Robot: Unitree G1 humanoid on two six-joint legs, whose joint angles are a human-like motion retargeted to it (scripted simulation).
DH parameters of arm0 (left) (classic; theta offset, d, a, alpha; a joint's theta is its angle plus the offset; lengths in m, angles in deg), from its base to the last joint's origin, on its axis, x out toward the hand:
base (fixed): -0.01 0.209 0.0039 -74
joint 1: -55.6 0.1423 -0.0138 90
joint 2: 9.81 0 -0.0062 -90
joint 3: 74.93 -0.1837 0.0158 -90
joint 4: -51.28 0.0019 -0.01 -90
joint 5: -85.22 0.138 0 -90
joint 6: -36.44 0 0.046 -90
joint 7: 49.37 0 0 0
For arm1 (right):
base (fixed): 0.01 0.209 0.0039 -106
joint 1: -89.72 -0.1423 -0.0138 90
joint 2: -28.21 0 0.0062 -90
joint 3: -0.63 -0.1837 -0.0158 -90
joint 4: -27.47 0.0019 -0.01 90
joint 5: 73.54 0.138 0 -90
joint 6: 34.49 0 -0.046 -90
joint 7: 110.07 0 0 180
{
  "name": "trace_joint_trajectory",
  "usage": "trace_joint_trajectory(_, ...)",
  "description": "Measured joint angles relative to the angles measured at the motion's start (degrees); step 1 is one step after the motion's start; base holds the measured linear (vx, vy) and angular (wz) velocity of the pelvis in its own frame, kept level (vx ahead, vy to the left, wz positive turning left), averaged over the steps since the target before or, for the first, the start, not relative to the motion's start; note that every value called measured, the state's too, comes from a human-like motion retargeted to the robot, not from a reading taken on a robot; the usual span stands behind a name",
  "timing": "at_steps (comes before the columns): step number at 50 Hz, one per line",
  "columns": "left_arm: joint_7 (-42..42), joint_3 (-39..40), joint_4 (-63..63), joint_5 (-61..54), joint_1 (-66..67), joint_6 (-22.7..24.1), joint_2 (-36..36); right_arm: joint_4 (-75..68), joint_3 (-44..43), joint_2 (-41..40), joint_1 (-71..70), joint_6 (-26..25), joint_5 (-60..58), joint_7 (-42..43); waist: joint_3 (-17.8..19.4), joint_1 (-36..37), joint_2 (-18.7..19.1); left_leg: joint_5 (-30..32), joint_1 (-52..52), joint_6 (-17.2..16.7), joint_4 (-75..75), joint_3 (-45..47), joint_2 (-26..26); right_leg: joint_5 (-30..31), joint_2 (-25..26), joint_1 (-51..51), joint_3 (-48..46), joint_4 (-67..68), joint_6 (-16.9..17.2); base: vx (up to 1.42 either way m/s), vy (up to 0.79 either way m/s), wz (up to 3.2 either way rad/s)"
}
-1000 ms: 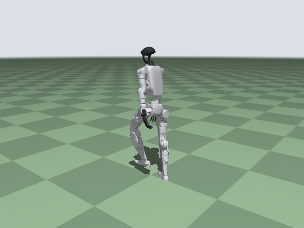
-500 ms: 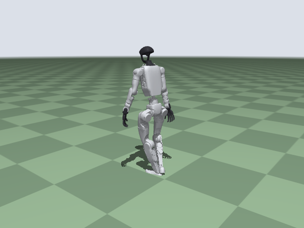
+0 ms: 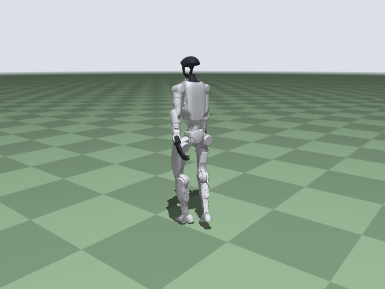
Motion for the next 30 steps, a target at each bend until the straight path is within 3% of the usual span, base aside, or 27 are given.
trace_joint_trajectory(2,-0.58,1.60,-0.48,-1.07,1.19,-0.12,1.06,2.46,1.28,0.04,-0.70,-0.91,-0.48,-0.45,-0.63,-1.29,2.19,0.77,-0.14,1.81,1.35,0.30,1.16,-2.54,0.13,0.19,-1.88,4.91,0.89,0.61,0.16,0.08)
trace_joint_trajectory(3,-0.23,2.31,-0.87,-1.45,1.10,-0.15,1.63,3.94,1.81,0.10,-0.89,-1.46,-0.35,-0.23,-0.86,-1.83,2.94,2.22,-0.54,4.35,2.90,1.03,1.45,-3.72,-0.18,-0.25,-2.58,7.86,1.51,0.44,0.14,0.16)
trace_joint_trajectory(5,0.73,2.90,-2.13,-1.83,0.36,-0.05,2.73,7.28,2.14,-0.10,-0.56,-2.41,-0.26,0.15,-1.40,-1.51,3.86,8.34,-1.32,8.08,4.99,5.66,2.76,-4.36,-0.43,-0.94,-3.05,12.97,2.76,0.39,0.12,0.05)
trace_joint_trajectory(7,1.21,1.35,-3.91,-2.00,-0.76,0.12,3.58,11.02,1.90,-0.54,2.14,-2.71,0.24,-0.49,-1.78,-0.05,1.47,3.32,-4.13,14.04,12.51,-2.14,-1.59,-2.08,-4.11,-2.70,-1.70,19.87,6.99,0.61,0.15,-0.19)
trace_joint_trajectory(8,1.35,0.04,-4.96,-2.18,-1.52,0.35,3.81,12.60,1.60,-0.87,3.80,-2.42,0.82,-0.71,-1.68,1.84,-0.03,1.86,-5.46,16.36,16.34,-1.80,-3.53,0.07,-6.14,-4.28,0.07,24.57,9.66,0.54,0.11,-0.38)
trace_joint_trajectory(10,1.75,-2.69,-7.70,-2.30,-3.32,1.12,3.91,14.24,0.58,-1.58,6.44,-0.77,1.97,-0.94,-1.71,3.41,-2.09,-0.06,-6.08,18.52,19.98,-1.96,-5.48,5.62,-8.92,-8.46,2.39,33.78,15.21,0.43,0.00,-0.09)
trace_joint_trajectory(12,3.11,-4.91,-10.51,-2.52,-4.82,2.13,4.28,13.53,-0.56,-2.04,8.13,-0.09,1.28,-0.99,-2.04,5.00,-2.59,-1.82,-4.99,18.52,21.51,-0.65,-3.83,10.32,-8.51,-11.05,3.13,37.89,15.06,0.52,-0.10,-0.08)
trace_joint_trajectory(15,6.25,-6.98,-13.30,-4.33,-6.83,3.84,5.04,8.64,-2.20,-1.79,8.78,-0.99,-1.36,1.05,-2.31,3.38,-2.48,-3.11,-3.59,18.52,21.63,-2.52,-3.65,5.19,-9.90,-14.01,1.06,38.68,11.16,0.47,-0.08,0.19)
trace_joint_trajectory(20,5.74,-10.48,-15.91,-5.89,-10.09,5.08,5.66,-2.90,-3.65,0.17,10.22,-3.16,-1.57,-1.84,-1.76,-3.07,-3.35,-3.35,1.89,18.52,16.82,-6.11,-5.42,-1.29,-10.46,-14.11,-6.33,13.29,5.00,0.52,-0.11,0.72)
trace_joint_trajectory(24,2.23,-13.59,-20.01,-5.08,-12.88,7.10,4.33,-10.57,-5.13,2.93,10.16,-6.60,-2.38,-11.73,1.01,-4.23,-7.87,-4.55,10.48,18.52,10.23,-7.03,-10.54,-1.12,-10.48,-14.04,-5.98,-6.44,4.36,0.52,-0.21,0.07)
trace_joint_trajectory(28,2.11,-14.79,-23.96,-5.61,-13.49,9.41,2.13,-15.19,-5.59,4.59,10.45,-9.97,-5.36,-17.19,2.38,0.50,-9.97,-7.51,19.09,18.52,4.85,-3.87,-12.61,-0.22,-10.58,-12.41,-14.29,-12.03,1.22,0.67,-0.20,-1.34)
trace_joint_trajectory(30,3.14,-14.20,-24.53,-6.14,-13.05,9.61,1.41,-16.00,-5.79,4.49,10.66,-10.86,-5.97,-17.16,1.73,2.33,-9.76,-9.55,21.91,18.52,4.25,-1.39,-11.55,-4.86,-8.66,-9.78,-20.70,-12.89,-5.55,0.67,-0.15,-1.20)
